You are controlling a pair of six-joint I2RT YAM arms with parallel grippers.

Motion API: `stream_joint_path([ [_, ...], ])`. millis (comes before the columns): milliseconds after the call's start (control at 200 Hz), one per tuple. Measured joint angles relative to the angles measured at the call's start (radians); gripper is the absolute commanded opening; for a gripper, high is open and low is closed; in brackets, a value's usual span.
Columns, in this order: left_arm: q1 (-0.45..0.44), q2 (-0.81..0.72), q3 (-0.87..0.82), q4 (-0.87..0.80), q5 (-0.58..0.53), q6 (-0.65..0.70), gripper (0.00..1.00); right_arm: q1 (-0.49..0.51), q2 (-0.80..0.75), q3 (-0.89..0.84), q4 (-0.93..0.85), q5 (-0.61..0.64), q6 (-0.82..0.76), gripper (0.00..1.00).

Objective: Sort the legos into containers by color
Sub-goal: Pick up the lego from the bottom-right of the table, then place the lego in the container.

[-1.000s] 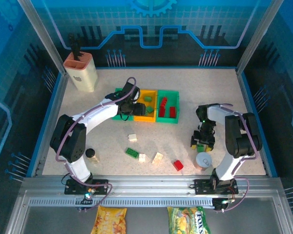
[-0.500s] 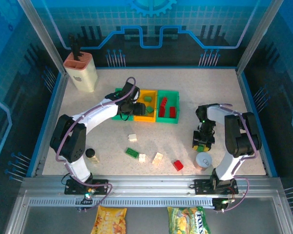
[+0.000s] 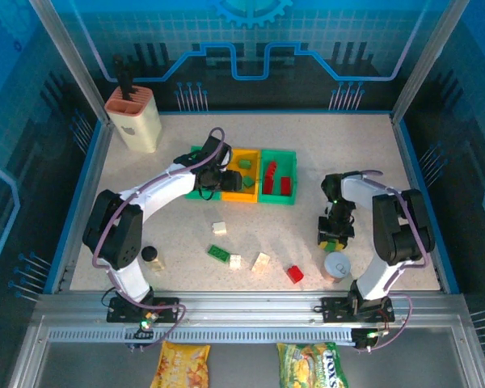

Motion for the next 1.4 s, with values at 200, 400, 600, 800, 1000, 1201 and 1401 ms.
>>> stream_joint_path([
  [200, 0.0, 0.0, 0.0, -0.003, 0.011, -0.006, 0.57, 0.013, -0.08, 0.006, -0.004, 0.016, 0.014, 0.35],
  [400, 0.0, -0.017, -0.029, 0.001, 0.036, -0.026, 0.57, 0.035, -0.132, 0.043, -0.005, 0.034, 0.029, 0.35],
  [600, 0.0, -0.082, -0.089, -0.006, 0.045, -0.056, 0.57, 0.089, -0.145, 0.108, 0.029, 0.053, 0.042, 0.35],
  [800, 0.0, -0.158, -0.163, -0.006, 0.049, -0.088, 0.57, 0.157, -0.129, 0.227, 0.055, 0.078, 0.05, 0.35],
  [1000, 0.0, -0.225, -0.243, -0.009, 0.052, -0.125, 0.57, 0.217, -0.059, 0.377, 0.077, 0.083, 0.053, 0.35],
  [1201, 0.0, -0.29, -0.302, -0.026, 0.052, -0.146, 0.57, 0.275, 0.052, 0.514, 0.1, 0.078, 0.069, 0.35],
  [1401, 0.0, -0.35, -0.364, -0.044, 0.053, -0.18, 0.57, 0.333, 0.174, 0.668, 0.127, 0.053, 0.09, 0.35],
])
